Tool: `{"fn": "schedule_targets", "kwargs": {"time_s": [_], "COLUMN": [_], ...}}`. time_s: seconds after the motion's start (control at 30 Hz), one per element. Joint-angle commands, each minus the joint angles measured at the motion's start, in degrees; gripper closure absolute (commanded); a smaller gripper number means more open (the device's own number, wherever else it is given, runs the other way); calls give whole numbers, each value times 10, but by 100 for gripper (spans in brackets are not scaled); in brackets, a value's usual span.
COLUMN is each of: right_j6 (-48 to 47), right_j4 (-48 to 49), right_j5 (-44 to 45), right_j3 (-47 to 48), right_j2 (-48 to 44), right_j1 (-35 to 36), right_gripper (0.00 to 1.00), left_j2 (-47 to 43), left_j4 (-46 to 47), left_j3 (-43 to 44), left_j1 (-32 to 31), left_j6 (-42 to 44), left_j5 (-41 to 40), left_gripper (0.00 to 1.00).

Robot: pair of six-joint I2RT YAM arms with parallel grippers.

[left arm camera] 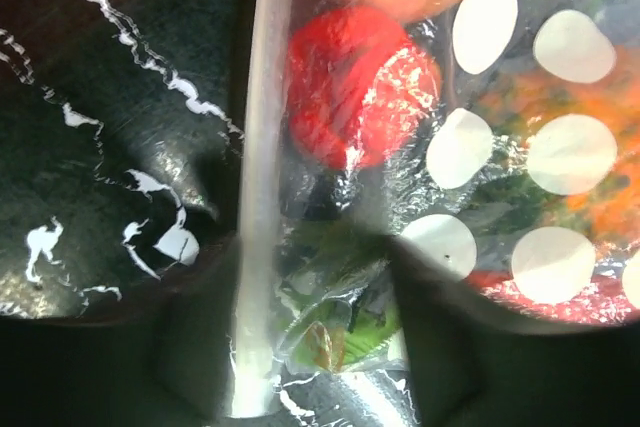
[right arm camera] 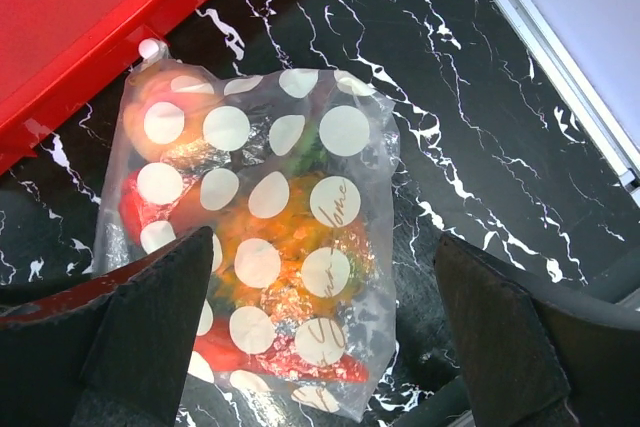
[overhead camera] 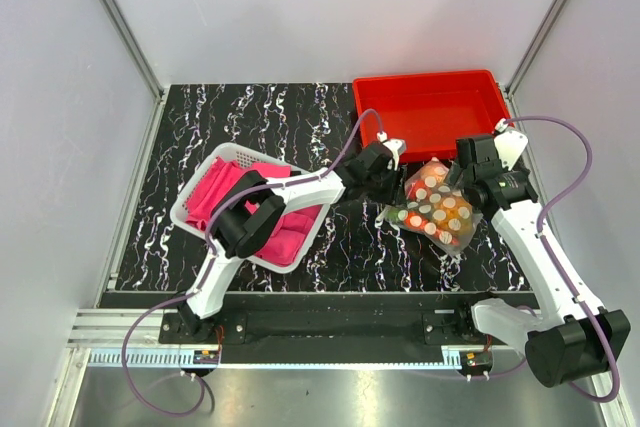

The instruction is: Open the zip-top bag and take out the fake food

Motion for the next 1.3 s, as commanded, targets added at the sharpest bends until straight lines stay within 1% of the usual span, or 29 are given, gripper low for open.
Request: {"fn": "schedule_targets", "kwargs": {"time_s": [0.0,0.03,0.07,0.1,0.13,0.2,0.23,0.27,0.33,0.43,0.47,0.5,0.53,0.57,0.6,0.63,0.67,0.73,0.8,0.83,0.87,0.93,0.97,1.0,1.1,1.13,1.27], "right_j6": [-9,-14,-20,-28,-33,-61,-65,-65,-64,-65,-64,-65,-71,-77,-77,-79,-82,-86,-88,-88,-88,-87,-90,-91,-94,-93,-101], "right_j4": [1,4,13,18,21,34,38,39,40,45,50,54,61,61,62,61,61,62,61,61,61,65,66,68,68,67,70], "right_j5": [2,-25,-38,-52,-78,-111,-137,-143,-164,-208,-218,-244,-259,-268,-269,-267,-267,-265,-269,-272,-274,-276,-277,-279,-281,-281,-285], "right_j3": [22,19,16,15,11,7,7,7,14,15,13,7,4,2,1,1,1,5,8,8,7,4,2,2,5,5,1], "right_j2": [4,4,4,2,3,2,2,3,6,10,11,11,12,12,12,11,10,6,5,4,2,-1,-2,-3,-5,-7,-14], "right_j1": [0,0,0,0,0,0,0,0,0,0,0,0,0,0,0,0,0,0,0,0,0,0,0,0,0,0,0], "right_gripper": [0,0,0,0,0,0,0,0,0,0,0,0,0,0,0,0,0,0,0,0,0,0,0,0,0,0,0], "left_j2": [-3,-14,-22,-31,-54,-79,-102,-113,-146,-176,-178,-182,-184,-189,-204,-217,-226,-256,-277,-281,-285,-283,-278,-271,-241,-231,-191], "left_j4": [39,39,41,46,46,48,50,50,65,88,89,91,88,83,89,97,101,94,97,104,125,135,138,146,196,199,199], "left_j3": [26,22,16,1,-8,-42,-53,-67,-113,-150,-151,-150,-151,-155,-166,-177,-200,-214,-238,-247,-268,-277,-278,-284,-296,-292,-273], "left_j1": [-2,-3,-3,-4,-8,-14,-23,-28,-56,-117,-132,-156,-164,-168,-170,-168,-165,-151,-125,-116,-109,-89,-81,-70,-48,-45,-39], "left_j6": [-11,-11,-12,-13,-12,-13,-15,-26,-41,-66,-67,-63,-61,-67,-71,-73,-73,-77,-97,-106,-123,-144,-165,-173,-210,-215,-230], "left_j5": [26,25,23,22,17,-10,-18,-36,-55,-134,-141,-148,-156,-157,-156,-159,-163,-182,-173,-162,-159,-153,-150,-147,-120,-109,-104], "left_gripper": [67,74,85,90,99,100,100,100,100,100,95,83,51,40,31,25,24,24,27,29,34,42,52,54,56,56,54]}}
